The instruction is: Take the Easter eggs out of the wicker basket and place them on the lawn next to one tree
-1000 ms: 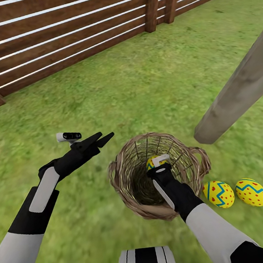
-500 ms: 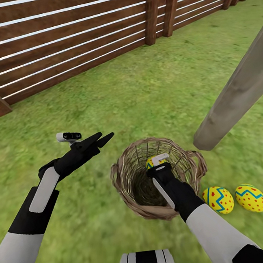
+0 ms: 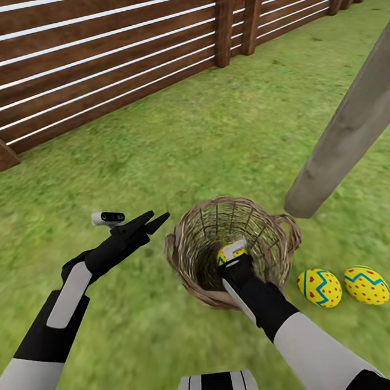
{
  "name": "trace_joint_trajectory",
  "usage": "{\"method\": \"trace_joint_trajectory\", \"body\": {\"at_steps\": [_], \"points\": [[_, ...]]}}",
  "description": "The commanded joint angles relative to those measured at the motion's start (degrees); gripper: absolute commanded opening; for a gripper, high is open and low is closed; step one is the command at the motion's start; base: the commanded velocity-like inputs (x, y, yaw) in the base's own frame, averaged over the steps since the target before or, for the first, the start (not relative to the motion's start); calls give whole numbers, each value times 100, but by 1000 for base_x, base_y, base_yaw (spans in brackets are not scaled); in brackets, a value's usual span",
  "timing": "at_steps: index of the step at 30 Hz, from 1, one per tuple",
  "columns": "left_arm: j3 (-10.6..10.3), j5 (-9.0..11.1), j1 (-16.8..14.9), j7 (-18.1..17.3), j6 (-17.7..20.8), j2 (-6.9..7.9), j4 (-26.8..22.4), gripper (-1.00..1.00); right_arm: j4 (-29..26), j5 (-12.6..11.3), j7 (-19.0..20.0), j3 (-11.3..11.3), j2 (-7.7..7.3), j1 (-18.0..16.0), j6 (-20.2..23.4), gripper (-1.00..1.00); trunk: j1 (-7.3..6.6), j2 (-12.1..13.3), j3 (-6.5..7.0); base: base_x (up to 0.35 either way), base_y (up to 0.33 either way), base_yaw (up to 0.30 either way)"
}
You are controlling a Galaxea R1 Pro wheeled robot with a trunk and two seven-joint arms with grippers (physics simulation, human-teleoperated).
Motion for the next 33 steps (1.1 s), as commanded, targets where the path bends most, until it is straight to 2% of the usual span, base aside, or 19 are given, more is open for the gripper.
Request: {"method": "trace_joint_trajectory", "body": {"at_steps": [1,12,14,17,18,21,33], "points": [[-10,49,-3,-1,35,8,2,100,15,-33,-28,12,0,-2,29,-100,-4,-2,-3,-134,0,0],[6,36,13,37,44,11,-20,100,-454,-39,-28,7,0,-8,120,-100,-29,12,218,-2,0,0],[18,31,13,44,52,6,-20,100,-521,-80,29,5,0,-6,510,-100,-35,14,262,0,0,0],[25,29,10,46,61,11,-20,100,-830,-433,589,-10,0,-10,1066,-100,-42,18,329,0,0,0],[25,29,11,46,64,11,-20,100,-886,-454,652,-10,0,-10,1168,-100,-45,20,351,0,0,0],[25,29,7,46,69,8,-20,100,-1149,-476,719,-11,0,-11,1322,-100,-53,24,417,0,0,0],[25,20,4,55,70,8,-11,100,-1257,-469,703,-79,-41,-11,1609,-100,-83,40,683,0,0,0]]}}
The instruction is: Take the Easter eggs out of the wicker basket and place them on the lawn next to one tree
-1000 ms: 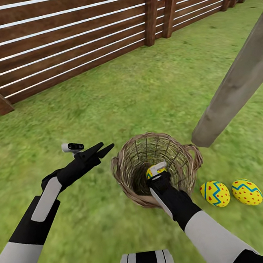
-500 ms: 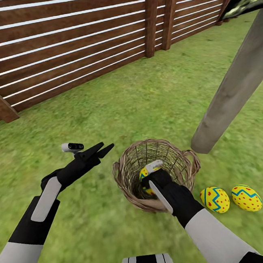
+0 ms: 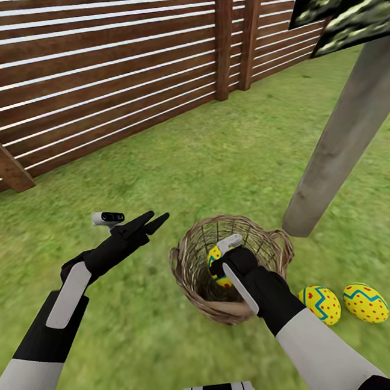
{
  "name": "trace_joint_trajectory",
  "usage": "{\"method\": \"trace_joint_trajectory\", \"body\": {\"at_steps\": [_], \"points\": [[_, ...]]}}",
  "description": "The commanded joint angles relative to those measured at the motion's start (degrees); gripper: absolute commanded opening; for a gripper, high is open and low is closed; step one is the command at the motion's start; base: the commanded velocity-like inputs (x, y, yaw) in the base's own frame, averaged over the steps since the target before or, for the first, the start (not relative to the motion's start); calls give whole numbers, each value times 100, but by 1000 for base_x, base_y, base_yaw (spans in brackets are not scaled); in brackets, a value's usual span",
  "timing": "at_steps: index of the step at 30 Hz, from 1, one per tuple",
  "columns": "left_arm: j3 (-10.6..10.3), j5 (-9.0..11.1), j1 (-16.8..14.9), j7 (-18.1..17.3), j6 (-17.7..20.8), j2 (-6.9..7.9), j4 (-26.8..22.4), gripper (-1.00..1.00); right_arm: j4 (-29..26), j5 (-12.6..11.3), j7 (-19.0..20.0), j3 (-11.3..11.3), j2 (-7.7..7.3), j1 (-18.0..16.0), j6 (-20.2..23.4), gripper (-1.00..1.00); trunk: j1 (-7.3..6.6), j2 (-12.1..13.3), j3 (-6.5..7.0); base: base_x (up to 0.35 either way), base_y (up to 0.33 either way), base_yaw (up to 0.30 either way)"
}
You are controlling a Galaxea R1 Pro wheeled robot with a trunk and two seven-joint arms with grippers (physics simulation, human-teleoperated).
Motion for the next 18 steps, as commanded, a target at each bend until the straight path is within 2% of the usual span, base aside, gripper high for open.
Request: {"method": "trace_joint_trajectory", "body": {"at_steps": [1,12,15,18], "points": [[-10,42,-4,5,33,7,1,100,-5,-79,-49,6,-2,-4,22,-100,-3,0,19,0,0,0],[-10,42,-4,5,68,16,2,100,-8,-107,-49,6,-13,-4,36,-100,-32,15,262,0,0,0],[-10,42,-4,5,69,16,2,100,-5,-115,-43,6,-108,-4,36,-100,-39,19,329,0,0,0],[-10,42,-4,5,69,16,2,100,-3,-123,-41,6,-124,-4,41,-100,-47,23,395,0,0,0]]}}
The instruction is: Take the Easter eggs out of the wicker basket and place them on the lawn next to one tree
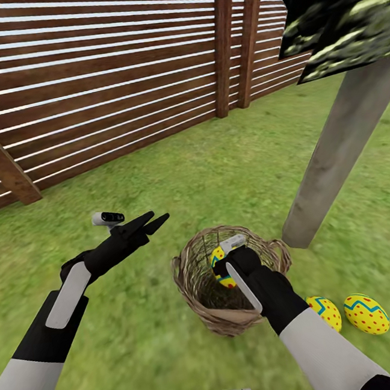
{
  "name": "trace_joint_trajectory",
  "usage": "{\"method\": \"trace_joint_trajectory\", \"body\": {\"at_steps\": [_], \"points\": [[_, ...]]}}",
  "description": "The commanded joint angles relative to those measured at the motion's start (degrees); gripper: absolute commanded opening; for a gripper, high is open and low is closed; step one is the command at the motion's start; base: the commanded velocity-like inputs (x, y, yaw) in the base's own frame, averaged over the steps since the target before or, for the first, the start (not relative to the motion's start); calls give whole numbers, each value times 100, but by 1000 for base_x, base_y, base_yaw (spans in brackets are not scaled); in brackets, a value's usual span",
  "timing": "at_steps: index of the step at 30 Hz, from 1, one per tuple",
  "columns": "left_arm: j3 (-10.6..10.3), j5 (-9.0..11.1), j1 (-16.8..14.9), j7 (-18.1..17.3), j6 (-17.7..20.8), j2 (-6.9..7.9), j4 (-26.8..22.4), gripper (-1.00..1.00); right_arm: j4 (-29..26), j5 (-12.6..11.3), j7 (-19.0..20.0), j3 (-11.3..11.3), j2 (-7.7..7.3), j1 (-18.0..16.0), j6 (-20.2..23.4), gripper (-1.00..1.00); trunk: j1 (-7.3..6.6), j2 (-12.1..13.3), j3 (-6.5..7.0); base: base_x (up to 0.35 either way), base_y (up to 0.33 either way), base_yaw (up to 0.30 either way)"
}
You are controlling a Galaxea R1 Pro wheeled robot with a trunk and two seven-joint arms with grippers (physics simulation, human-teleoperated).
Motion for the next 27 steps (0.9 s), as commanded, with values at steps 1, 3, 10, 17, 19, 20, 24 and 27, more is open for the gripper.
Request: {"method": "trace_joint_trajectory", "body": {"at_steps": [1,3,10,17,19,20,24,27], "points": [[-10,42,-4,5,33,5,1,100,-3,-73,-47,7,-3,-4,16,-100,-3,0,18,0,0,0],[-2,42,-4,5,33,5,1,100,-3,-74,-40,7,-10,-4,18,-100,-8,3,63,0,0,0],[-7,42,-4,5,33,2,1,100,-4,-747,-38,19,-198,-4,11,-100,-26,12,218,0,0,0],[-9,42,-4,60,33,-3,1,100,22,-1032,-47,64,-248,-4,10,-100,-44,21,373,0,0,0],[-10,42,-4,64,33,-4,1,100,18,-1032,-47,61,-251,-4,10,-100,-50,24,417,0,0,0],[-10,42,-4,65,33,-7,1,100,19,-1032,-47,61,-250,-4,10,-100,-52,25,439,0,0,0],[-10,47,-4,237,33,-28,-20,100,15,-1032,-47,63,-249,-4,10,-100,-62,31,528,0,0,0],[-19,50,-4,393,34,-37,-33,100,15,-1032,-47,61,-257,-4,10,-100,-70,35,594,0,0,0]]}}
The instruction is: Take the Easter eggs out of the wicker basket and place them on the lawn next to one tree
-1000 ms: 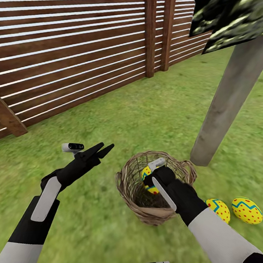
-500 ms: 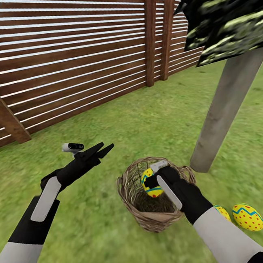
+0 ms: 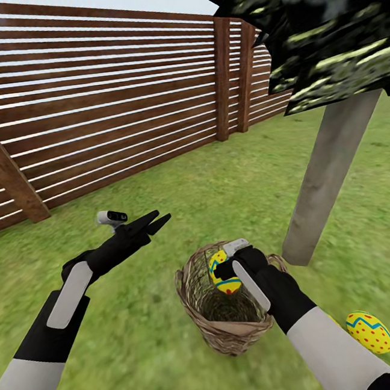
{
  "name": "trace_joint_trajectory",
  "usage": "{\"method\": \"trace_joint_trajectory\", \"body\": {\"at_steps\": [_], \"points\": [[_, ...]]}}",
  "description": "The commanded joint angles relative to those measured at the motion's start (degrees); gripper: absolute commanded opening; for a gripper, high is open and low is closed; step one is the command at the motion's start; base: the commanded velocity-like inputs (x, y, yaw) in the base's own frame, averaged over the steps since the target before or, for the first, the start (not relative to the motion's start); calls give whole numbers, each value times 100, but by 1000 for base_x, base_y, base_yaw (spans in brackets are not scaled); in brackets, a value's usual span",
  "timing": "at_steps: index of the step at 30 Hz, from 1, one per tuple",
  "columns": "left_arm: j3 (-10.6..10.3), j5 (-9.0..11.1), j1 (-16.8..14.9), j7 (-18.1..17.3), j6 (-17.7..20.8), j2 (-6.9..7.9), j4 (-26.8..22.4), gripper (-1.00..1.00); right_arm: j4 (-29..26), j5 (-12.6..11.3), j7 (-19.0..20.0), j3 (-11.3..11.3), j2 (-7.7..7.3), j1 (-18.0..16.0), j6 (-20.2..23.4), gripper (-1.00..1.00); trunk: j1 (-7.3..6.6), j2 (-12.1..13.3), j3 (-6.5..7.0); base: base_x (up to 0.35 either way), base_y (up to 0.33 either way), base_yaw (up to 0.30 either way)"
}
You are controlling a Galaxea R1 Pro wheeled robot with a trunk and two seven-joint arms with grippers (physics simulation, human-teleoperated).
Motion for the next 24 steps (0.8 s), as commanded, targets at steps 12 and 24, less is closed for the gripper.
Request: {"method": "trace_joint_trajectory", "body": {"at_steps": [12,24], "points": [[-14,47,-4,22,40,-3,-21,100,-4,-48,-57,-9,-10,-4,-5,-100,-32,15,262,0,0,0],[-41,51,-21,22,56,-30,-105,100,-9,-20,-57,-21,-10,-4,-4,-100,-63,31,528,0,0,0]]}}
